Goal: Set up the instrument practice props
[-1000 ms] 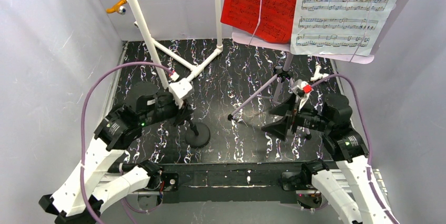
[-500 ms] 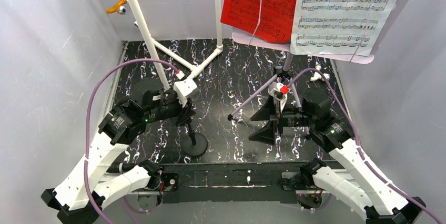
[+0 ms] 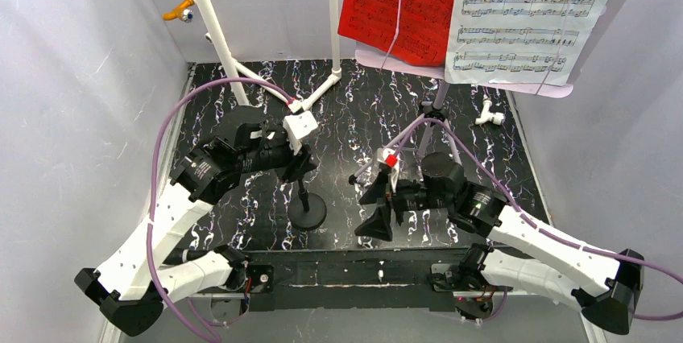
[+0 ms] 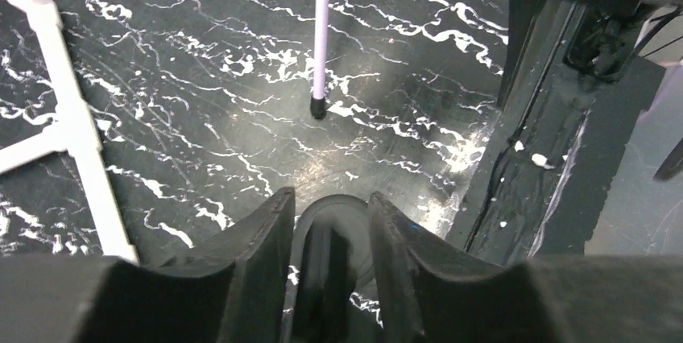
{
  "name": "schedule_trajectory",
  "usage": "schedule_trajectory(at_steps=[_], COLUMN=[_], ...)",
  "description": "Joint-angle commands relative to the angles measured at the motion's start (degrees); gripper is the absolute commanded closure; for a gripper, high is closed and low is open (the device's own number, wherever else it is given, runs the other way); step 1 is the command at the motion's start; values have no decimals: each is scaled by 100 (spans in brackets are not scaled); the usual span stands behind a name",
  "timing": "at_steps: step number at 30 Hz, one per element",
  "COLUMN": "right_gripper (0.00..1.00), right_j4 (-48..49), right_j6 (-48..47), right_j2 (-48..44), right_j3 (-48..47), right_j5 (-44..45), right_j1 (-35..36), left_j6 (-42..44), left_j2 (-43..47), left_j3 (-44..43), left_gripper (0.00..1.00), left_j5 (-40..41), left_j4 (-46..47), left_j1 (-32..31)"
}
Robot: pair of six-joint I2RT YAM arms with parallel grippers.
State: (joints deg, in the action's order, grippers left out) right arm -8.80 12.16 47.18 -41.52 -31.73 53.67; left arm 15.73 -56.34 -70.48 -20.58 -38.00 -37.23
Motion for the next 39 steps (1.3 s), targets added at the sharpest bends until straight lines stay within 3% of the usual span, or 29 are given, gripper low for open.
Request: schedule_trajectory(at_steps=[1,2,5,11,13,14,16,20,24,28,31,35,39], right_gripper=[0,0,0,0,0,0,0,0,0,0,0,0,0], right_j4=[439,406,330,466,469,463,465,508,401,240,105,-17,-196], right_j6=[-33,-82,-217,-332,-333,-330,-322,-247,-211,-164,-162,-175,-223], right_j2=[223,297,420,362,447,498,587,691,617,392,271,272,447], right_j3=[-35,-54,-107,0,12,4,-4,-56,-111,-73,-76,-137,-382], right_j5=[880,1006,1297,1705,1749,1754,1757,1760,1806,1916,1975,1942,1782], right_j1=[586,643,791,794,794,794,794,794,794,794,794,794,794], left_j6=[47,-16,-287,-939,-1454,-1789,-2362,-3131,-3546,-3981,-4562,-5325,-6259], left_j2=[-10,44,391,1365,1679,1804,1817,936,807,965,848,911,932], left_j3=[-91,-72,55,43,106,149,58,-430,78,980,1484,1972,2256], left_gripper=[36,24,3,2,2,2,2,2,2,2,2,2,2], left_j5=[-180,-157,68,972,2235,3520,5021,6199,6123,5002,4808,5695,5825], left_j4=[14,-22,-58,-300,-215,-197,-535,-1777,-1554,-1053,-1030,-1070,-1521], left_j1=[-2,-3,-3,0,3,5,6,126,1015,2741,4075,4502,5031])
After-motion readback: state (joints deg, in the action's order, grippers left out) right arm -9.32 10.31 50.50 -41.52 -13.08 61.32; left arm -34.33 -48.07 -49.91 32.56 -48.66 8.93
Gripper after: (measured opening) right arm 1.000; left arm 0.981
